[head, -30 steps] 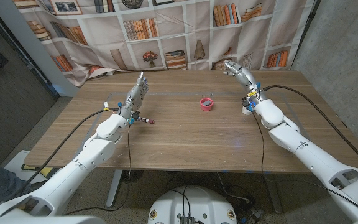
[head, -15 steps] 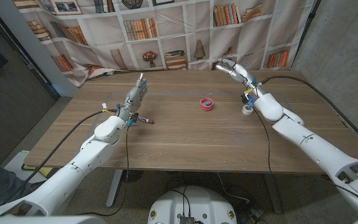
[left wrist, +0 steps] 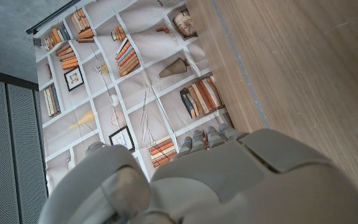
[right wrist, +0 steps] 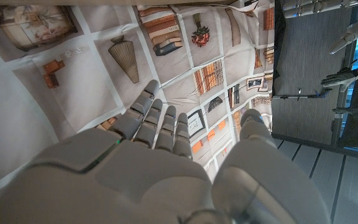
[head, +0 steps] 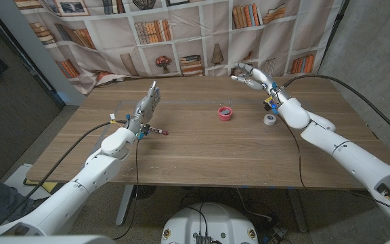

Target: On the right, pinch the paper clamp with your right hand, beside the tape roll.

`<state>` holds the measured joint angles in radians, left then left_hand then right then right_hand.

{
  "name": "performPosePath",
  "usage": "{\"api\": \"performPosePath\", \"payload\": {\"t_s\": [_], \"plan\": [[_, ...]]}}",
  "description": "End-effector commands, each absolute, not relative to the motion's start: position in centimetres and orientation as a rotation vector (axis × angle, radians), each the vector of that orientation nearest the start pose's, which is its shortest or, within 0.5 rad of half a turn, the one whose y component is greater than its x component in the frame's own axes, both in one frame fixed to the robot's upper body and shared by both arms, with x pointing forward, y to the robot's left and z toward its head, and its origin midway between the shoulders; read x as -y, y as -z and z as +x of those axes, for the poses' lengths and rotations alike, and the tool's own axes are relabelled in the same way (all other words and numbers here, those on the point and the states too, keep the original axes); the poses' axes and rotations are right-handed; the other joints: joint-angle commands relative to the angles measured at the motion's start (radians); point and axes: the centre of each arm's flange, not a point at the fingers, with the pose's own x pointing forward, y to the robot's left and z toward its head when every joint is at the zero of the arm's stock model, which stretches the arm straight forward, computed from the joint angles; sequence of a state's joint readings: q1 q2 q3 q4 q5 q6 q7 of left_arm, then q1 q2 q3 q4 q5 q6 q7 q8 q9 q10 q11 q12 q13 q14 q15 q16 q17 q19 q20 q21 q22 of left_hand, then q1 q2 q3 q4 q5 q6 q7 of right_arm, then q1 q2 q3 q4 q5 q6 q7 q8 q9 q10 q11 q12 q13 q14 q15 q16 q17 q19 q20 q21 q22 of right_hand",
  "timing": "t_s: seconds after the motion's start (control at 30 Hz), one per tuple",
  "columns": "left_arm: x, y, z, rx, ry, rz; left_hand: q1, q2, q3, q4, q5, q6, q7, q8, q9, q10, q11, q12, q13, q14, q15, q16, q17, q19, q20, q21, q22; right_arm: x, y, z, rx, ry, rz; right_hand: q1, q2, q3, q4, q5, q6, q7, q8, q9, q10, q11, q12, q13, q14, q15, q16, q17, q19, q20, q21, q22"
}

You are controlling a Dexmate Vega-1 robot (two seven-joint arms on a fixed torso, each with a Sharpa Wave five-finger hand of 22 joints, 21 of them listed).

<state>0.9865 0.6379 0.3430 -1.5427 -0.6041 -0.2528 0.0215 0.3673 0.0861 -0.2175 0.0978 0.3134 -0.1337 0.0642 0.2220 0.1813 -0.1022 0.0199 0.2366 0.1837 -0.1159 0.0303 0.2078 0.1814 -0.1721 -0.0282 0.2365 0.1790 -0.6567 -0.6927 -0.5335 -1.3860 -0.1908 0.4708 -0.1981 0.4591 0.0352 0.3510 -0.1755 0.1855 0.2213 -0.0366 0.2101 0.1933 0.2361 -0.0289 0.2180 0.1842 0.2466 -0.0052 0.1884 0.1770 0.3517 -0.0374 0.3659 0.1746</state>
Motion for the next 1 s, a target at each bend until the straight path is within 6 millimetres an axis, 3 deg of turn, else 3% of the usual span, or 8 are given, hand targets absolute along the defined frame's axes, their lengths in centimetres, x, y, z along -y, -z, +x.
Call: {"api": "performPosePath", "payload": {"t_s": [0.03,0.27,0.67,0.73,0.8,0.9,0.93,1.0], "plan": [[-28.4,3.6,59.9,0.602,0.244,0.099,0.007,0.005,-0.004,-0.006,-0.007,0.010,-0.001,0.005,0.003,0.006,-0.002,0.003,0.002,0.000,0.000,-0.002,0.003,-0.011,0.006,-0.004,0.005,24.0,-7.7,60.0,1.053,-0.049,-1.192,0.039,0.009,0.023,-0.001,0.002,0.023,-0.023,0.013,0.005,0.011,-0.017,0.004,0.005,0.004,0.006,-0.003,0.003,0.007,-0.054,-0.007,0.004],[-28.4,3.9,59.7,0.601,0.238,0.093,0.009,0.006,-0.006,-0.006,-0.009,0.022,-0.007,0.006,0.003,0.017,-0.007,0.004,0.002,0.007,-0.002,-0.002,0.003,-0.011,0.009,-0.005,0.005,23.9,-7.9,59.8,1.031,-0.034,-1.303,0.046,0.006,0.025,0.002,-0.001,0.010,-0.026,0.007,0.006,0.006,-0.020,0.001,0.005,0.003,0.013,-0.003,0.006,0.007,-0.048,-0.011,0.005],[-28.2,4.7,59.7,0.581,0.240,0.086,0.011,0.008,-0.007,-0.007,-0.011,0.035,-0.008,0.006,0.003,0.028,-0.007,0.004,0.002,0.012,-0.004,-0.004,0.003,-0.009,0.012,-0.006,0.005,22.9,-8.4,59.9,0.987,-0.068,-1.432,0.077,-0.009,0.035,0.003,0.003,-0.038,-0.010,-0.008,0.006,-0.039,-0.016,-0.016,0.007,-0.052,0.020,-0.016,0.009,-0.018,-0.047,-0.033,0.005],[-28.2,4.8,59.7,0.580,0.239,0.086,0.012,0.009,-0.008,-0.007,-0.011,0.035,-0.008,0.006,0.003,0.028,-0.006,0.003,0.002,0.012,-0.004,-0.004,0.003,-0.011,0.015,-0.007,0.005,22.8,-8.5,59.8,0.977,-0.070,-1.454,0.081,-0.011,0.036,0.003,0.003,-0.041,-0.009,-0.009,0.006,-0.041,-0.018,-0.016,0.007,-0.059,0.022,-0.017,0.009,-0.020,-0.043,-0.035,0.005],[-28.2,4.9,59.6,0.578,0.238,0.083,0.012,0.009,-0.008,-0.006,-0.012,0.037,-0.008,0.006,0.003,0.029,-0.007,0.003,0.002,0.014,-0.003,-0.004,0.003,-0.012,0.015,-0.008,0.005,22.7,-8.7,59.7,0.954,-0.076,-1.512,0.095,-0.014,0.042,0.000,0.004,-0.047,-0.011,-0.009,0.007,-0.046,-0.024,-0.017,0.007,-0.069,0.028,-0.016,0.009,-0.016,-0.017,-0.037,0.005],[-28.2,5.0,59.7,0.572,0.238,0.082,0.012,0.009,-0.008,-0.006,-0.012,0.038,-0.007,0.006,0.003,0.029,-0.006,0.003,0.002,0.015,-0.001,-0.005,0.003,-0.012,0.015,-0.008,0.005,22.5,-9.1,59.6,0.924,-0.087,-1.556,0.118,-0.018,0.051,-0.001,0.005,-0.057,-0.015,-0.009,0.007,-0.056,-0.032,-0.018,0.008,-0.081,0.041,-0.013,0.009,0.013,0.020,-0.032,0.005],[-28.2,5.0,59.7,0.570,0.236,0.077,0.012,0.009,-0.008,-0.006,-0.012,0.038,-0.008,0.005,0.003,0.030,-0.007,0.003,0.002,0.015,-0.002,-0.005,0.003,-0.013,0.015,-0.008,0.005,22.5,-9.2,59.5,0.915,-0.095,-1.559,0.132,-0.026,0.056,0.002,0.003,-0.062,-0.015,-0.007,0.007,-0.064,-0.036,-0.019,0.008,-0.068,0.049,-0.004,0.010,0.067,0.040,-0.018,0.005],[-28.2,5.1,59.7,0.569,0.235,0.066,0.013,0.010,-0.009,-0.006,-0.013,0.038,-0.009,0.004,0.003,0.030,-0.007,0.002,0.002,0.016,-0.002,-0.005,0.003,-0.014,0.015,-0.009,0.005,22.4,-9.4,59.5,0.905,-0.101,-1.567,0.141,-0.034,0.058,0.005,0.003,-0.067,-0.016,-0.007,0.008,-0.069,-0.038,-0.018,0.008,-0.046,0.053,0.004,0.010,0.112,0.039,-0.007,0.004]]}}
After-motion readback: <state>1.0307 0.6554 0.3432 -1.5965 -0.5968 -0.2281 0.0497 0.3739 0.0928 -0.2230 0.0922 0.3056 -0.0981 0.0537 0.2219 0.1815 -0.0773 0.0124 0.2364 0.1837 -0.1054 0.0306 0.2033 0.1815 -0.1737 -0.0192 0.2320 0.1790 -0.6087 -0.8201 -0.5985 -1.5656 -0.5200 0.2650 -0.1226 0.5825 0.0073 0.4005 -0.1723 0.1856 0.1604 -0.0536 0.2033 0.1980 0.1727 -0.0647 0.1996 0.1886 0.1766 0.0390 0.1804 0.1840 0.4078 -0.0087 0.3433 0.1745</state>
